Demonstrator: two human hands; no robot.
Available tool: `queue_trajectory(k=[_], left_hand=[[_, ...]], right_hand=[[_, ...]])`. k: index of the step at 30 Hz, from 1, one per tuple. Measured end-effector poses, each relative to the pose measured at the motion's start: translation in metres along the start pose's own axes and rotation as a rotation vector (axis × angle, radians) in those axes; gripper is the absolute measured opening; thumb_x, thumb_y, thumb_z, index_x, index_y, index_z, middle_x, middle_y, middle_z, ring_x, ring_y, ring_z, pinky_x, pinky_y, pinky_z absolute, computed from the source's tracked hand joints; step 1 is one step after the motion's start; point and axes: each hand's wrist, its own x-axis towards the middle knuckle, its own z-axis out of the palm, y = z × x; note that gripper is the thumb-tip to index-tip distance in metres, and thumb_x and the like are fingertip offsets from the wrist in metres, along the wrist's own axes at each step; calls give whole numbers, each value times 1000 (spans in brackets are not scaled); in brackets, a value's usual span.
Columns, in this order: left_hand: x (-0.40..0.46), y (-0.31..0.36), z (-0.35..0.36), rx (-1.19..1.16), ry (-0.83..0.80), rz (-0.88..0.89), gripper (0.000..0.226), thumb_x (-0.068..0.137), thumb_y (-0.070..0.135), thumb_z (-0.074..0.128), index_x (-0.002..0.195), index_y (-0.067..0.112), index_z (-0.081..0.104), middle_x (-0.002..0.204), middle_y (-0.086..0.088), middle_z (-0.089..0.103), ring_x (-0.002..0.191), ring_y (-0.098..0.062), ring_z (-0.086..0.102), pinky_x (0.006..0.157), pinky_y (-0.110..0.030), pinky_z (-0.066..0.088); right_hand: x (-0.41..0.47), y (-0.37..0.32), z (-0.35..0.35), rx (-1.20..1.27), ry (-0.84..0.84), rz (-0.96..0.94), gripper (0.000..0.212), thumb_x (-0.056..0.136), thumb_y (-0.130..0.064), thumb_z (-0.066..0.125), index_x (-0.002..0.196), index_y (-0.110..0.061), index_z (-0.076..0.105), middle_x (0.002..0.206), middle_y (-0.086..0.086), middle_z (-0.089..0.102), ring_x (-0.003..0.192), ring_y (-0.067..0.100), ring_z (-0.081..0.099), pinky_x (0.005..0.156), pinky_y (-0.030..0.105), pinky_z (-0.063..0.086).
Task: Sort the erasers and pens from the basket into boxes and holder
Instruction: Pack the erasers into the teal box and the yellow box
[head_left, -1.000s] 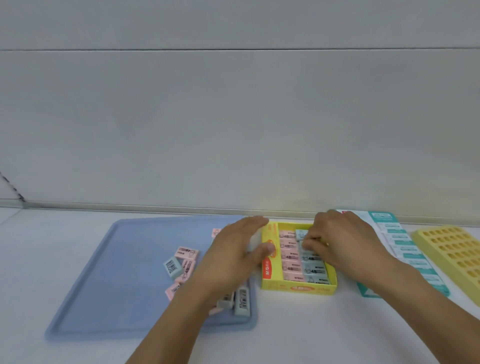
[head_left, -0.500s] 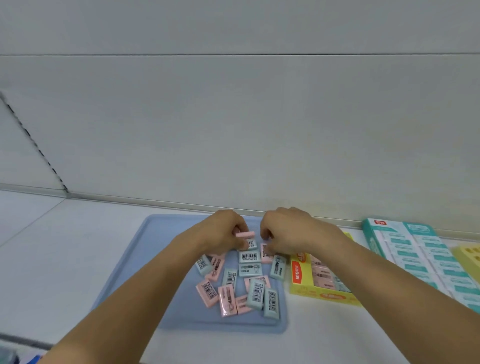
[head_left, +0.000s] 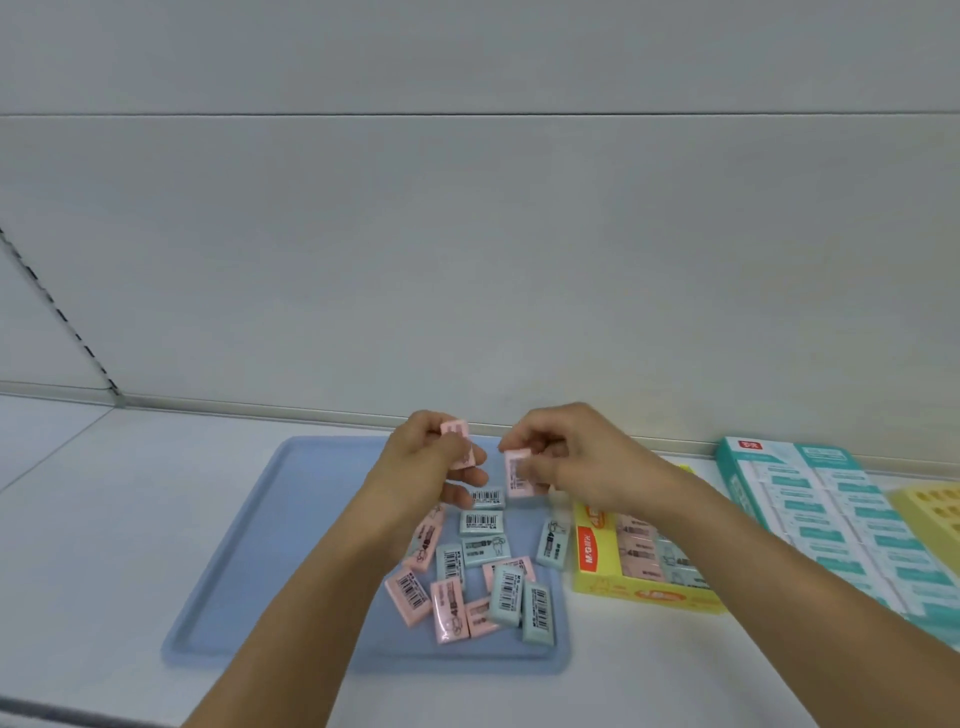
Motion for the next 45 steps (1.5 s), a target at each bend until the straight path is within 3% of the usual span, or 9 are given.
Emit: queue_trajectory(k=[6,12,18,23,27,31,36,41,45], left_hand=[[-9,6,20,-232,-119,-248,22,93,32,59,88,12,54,64,0,43,46,-10,34,35,-17,22],[-15,5,38,-255,-251,-153,20,91,21,62,80,5,69,65,-5,60,41,-4,21,32,-13,17],[-19,2,51,-191,-184,-8,19,90,19,65,91,1,72,52,2,25,42,-9,17,35,-16,20],[-21,3,67,-129,-167,34,17,92,20,62,87,4,67,46,9,32,41,-7,22,38,-17,22],[-18,-2,71,60,-149,58,15,94,33,59,88,19,64,51,16,48,38,-3,37,41,-14,30],[-21,-15,80,368,-254,125,13,87,35,69,100,32,67,78,8,65,62,0,63,58,-24,53],[-23,-21,88,653,-240,194,38,81,38,75,116,34,62,81,15,50,70,-5,54,70,-31,56],[-25,-18,89,669,-255,199,44,83,40,73,124,36,58,86,22,45,77,1,53,78,-34,57],[-26,-19,90,663,-252,201,44,83,39,73,124,37,58,87,22,44,77,-1,53,78,-36,58]], right_hand=[[-39,-3,-20,516,182,-66,22,77,20,66,84,0,63,88,24,71,79,27,73,74,32,59],[-57,2,-21,411,284,-200,30,77,16,69,75,-14,65,91,11,73,85,24,72,78,33,57],[-72,11,-24,193,344,-173,38,74,1,78,97,-27,66,87,-3,70,81,13,65,78,20,54],[-74,25,-34,-298,402,-200,15,81,-28,70,96,-29,67,85,-13,66,78,6,62,73,31,53],[-70,51,-66,-197,651,-129,12,80,-27,74,91,-25,70,85,-11,59,74,5,53,66,13,41],[-64,66,-58,-77,518,-20,8,80,-30,77,82,-25,70,75,-9,65,65,3,56,62,16,47],[-56,70,-48,-304,328,-32,11,82,-38,73,84,-30,66,83,-14,65,76,6,61,73,32,53],[-51,59,-51,-728,187,-16,20,87,-42,63,102,-29,63,100,-11,59,89,11,51,77,26,37],[-42,52,-44,-848,156,21,23,89,-42,59,107,-28,64,104,-6,56,93,16,53,80,35,48]])
